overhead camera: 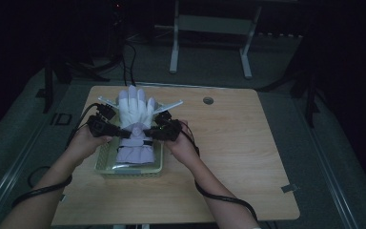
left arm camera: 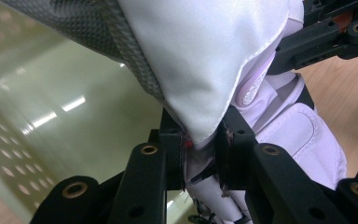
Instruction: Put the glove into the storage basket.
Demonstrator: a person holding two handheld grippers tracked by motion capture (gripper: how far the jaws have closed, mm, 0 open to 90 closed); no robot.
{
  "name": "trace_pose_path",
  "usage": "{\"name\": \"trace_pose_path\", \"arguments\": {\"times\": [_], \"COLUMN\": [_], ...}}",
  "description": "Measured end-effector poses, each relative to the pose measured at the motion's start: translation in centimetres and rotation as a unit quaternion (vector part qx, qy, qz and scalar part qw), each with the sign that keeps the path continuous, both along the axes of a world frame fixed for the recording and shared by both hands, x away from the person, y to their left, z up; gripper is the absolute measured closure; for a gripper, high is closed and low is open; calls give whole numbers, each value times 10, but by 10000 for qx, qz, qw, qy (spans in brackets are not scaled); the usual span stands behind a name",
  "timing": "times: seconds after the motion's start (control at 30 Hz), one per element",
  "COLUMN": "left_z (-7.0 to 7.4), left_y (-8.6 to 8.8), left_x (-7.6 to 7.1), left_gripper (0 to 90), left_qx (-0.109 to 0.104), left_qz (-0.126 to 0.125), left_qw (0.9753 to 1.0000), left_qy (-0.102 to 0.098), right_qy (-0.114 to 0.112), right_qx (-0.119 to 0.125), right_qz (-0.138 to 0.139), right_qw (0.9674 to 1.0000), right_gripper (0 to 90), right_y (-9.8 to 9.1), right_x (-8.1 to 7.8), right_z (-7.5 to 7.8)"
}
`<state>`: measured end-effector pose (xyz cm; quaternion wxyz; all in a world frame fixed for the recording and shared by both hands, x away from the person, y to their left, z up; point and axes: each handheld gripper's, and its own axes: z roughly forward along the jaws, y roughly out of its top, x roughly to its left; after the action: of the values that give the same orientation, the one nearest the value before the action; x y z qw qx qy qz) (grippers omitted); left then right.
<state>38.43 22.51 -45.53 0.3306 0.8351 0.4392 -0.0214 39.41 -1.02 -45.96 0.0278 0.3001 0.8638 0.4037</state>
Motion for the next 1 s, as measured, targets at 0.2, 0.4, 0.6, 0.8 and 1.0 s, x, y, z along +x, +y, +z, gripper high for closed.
{"name": "trace_pose_path", "arguments": {"times": [0.2,0.4,0.6,0.8,1.0], "left_z": [-25,-40,-51,-58,-66], "left_y": [5,4,3,-2,-11], "left_x": [-4,-5,-3,0,3], "left_gripper": [750,748,746,725,573], "left_qx": [38,56,127,231,778], "left_qz": [8,78,139,150,316], "left_qw": [9997,9994,9991,9986,9950], "left_qy": [231,328,392,446,534], "right_qy": [260,371,424,520,431], "right_qx": [-129,-348,-681,-848,-955], "right_qz": [42,46,-13,-59,-4], "right_qw": [9996,9987,9968,9950,9945], "right_gripper": [808,808,804,786,626], "right_y": [9,13,21,23,26], "right_x": [-3,-4,-3,-1,-2], "right_z": [-24,-37,-43,-48,-48]}}
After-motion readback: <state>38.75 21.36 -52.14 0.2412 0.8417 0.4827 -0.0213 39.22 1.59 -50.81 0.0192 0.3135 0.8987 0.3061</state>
